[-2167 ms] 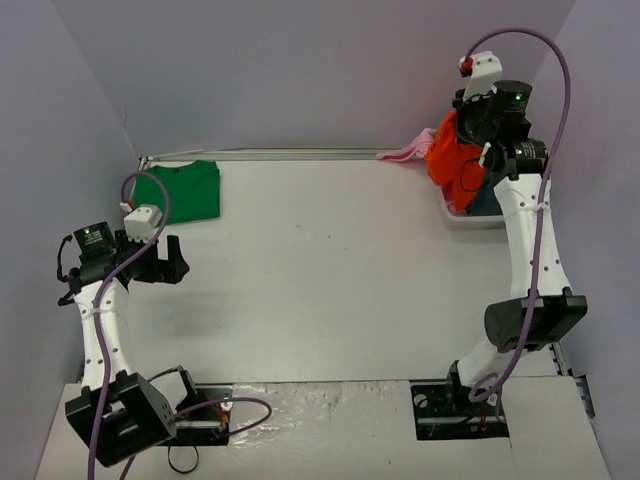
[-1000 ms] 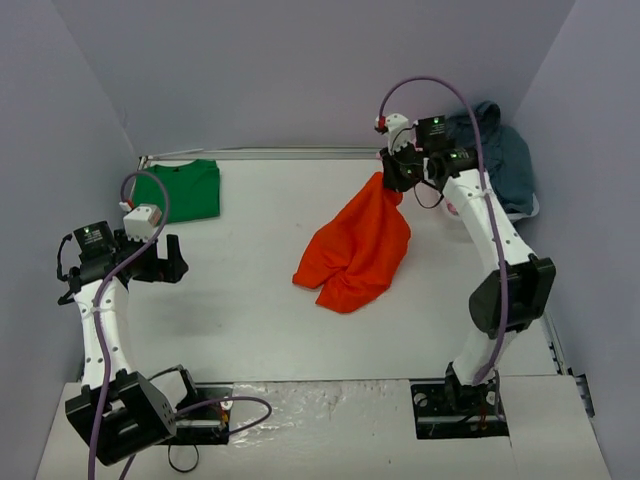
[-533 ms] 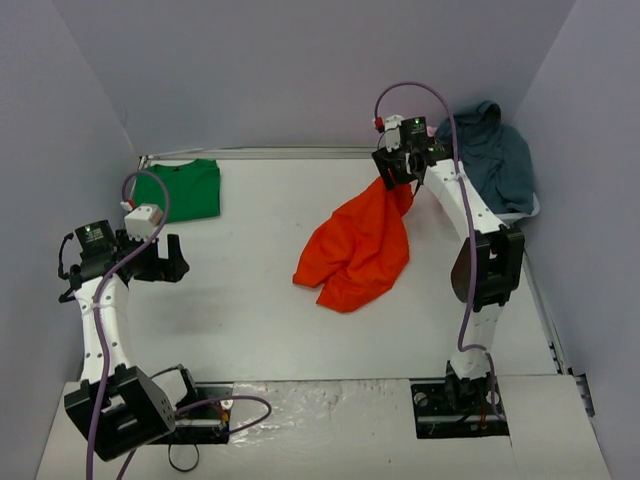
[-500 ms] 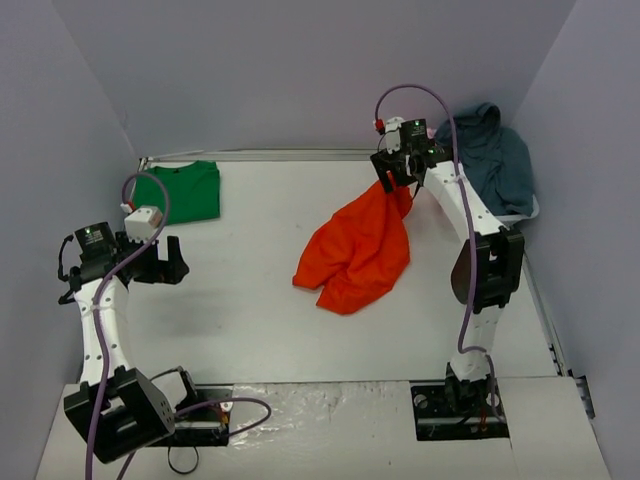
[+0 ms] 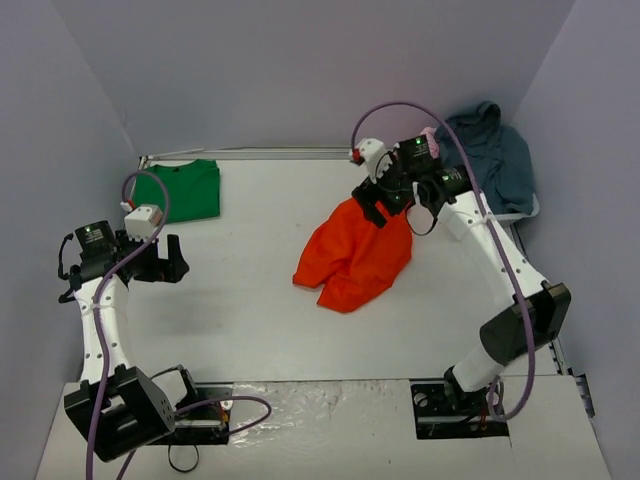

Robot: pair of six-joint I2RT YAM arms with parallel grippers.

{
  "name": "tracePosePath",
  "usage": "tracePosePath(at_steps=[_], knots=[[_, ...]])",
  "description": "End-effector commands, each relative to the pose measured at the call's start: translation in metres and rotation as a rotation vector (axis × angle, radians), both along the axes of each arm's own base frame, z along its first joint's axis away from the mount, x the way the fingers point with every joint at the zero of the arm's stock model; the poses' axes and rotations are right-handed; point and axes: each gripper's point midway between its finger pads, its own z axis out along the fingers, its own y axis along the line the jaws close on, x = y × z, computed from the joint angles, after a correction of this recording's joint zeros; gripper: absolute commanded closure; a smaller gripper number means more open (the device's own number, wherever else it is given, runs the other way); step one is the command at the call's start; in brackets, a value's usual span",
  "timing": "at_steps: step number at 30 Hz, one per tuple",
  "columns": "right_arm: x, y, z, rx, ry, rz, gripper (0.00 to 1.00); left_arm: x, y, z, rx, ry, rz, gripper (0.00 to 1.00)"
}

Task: Fold and stack the t-shirts
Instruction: Move the tshirt to the center of the board

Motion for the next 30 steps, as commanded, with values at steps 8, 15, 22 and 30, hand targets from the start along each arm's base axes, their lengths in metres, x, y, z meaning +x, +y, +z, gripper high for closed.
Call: tracePosePath(at_steps=[8,15,22,30], knots=[[-0.177,0.063,-0.11,-0.201,0.436,0.471,0.42,0.011,0.017,0.016,0.028,-0.01,0.085,0.06],[-0.205,0.066,-0.148,-0.292,0.537,0.553,0.57,0.011,0.019,0.016,0.036,-0.01,0.095,0.06],[-0.208,0.068,-0.177,-0.333,0.617,0.576,0.59,0.01,0.023,0.014,0.048,-0.004,0.106,0.06],[-0.202,0.074,-0.194,-0.366,0.637,0.588,0.59,0.011,0.024,0.014,0.06,-0.008,0.109,0.06]])
